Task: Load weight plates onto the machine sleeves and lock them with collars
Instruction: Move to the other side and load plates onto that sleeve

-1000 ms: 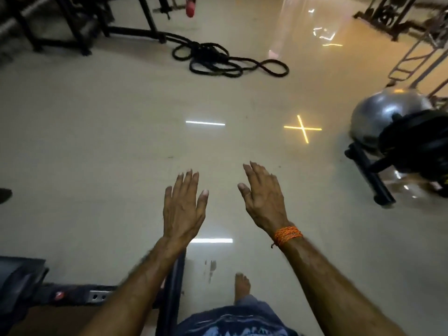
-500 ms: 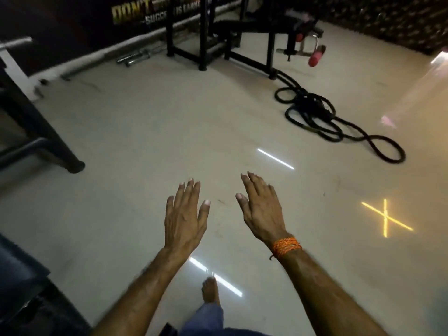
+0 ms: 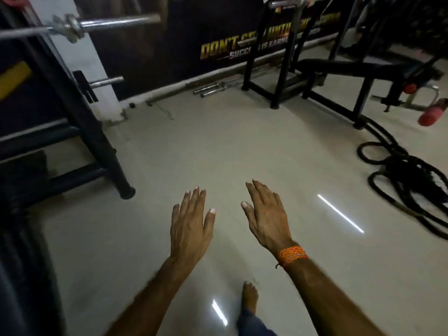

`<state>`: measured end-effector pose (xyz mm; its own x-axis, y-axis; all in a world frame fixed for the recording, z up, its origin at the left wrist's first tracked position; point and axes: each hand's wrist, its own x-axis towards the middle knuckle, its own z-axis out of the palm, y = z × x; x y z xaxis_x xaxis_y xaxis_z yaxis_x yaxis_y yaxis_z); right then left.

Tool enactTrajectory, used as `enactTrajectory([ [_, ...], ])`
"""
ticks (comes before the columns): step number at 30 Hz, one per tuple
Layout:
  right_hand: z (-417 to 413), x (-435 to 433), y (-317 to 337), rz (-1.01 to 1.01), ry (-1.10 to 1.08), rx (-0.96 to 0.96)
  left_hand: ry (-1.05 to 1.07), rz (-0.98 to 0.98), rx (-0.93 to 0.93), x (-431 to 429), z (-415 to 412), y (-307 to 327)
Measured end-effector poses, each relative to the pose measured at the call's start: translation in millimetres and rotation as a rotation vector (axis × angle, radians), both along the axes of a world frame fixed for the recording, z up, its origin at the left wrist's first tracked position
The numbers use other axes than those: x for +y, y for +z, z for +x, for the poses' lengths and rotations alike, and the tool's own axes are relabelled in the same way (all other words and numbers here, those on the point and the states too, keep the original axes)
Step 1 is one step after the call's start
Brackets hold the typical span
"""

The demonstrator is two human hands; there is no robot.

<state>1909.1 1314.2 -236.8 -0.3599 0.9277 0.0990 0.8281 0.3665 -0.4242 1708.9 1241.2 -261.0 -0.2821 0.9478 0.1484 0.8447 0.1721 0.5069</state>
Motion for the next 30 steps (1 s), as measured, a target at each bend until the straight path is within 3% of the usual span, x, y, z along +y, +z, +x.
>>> enactTrajectory([
  [10,-78,280,30,0.031,0.248,0.012,0.235,0.06,-0.036,236,-49,21],
  [30,-316,786,18,0.052,0.447,0.035,0.42,0.059,0.059,710,-267,23],
])
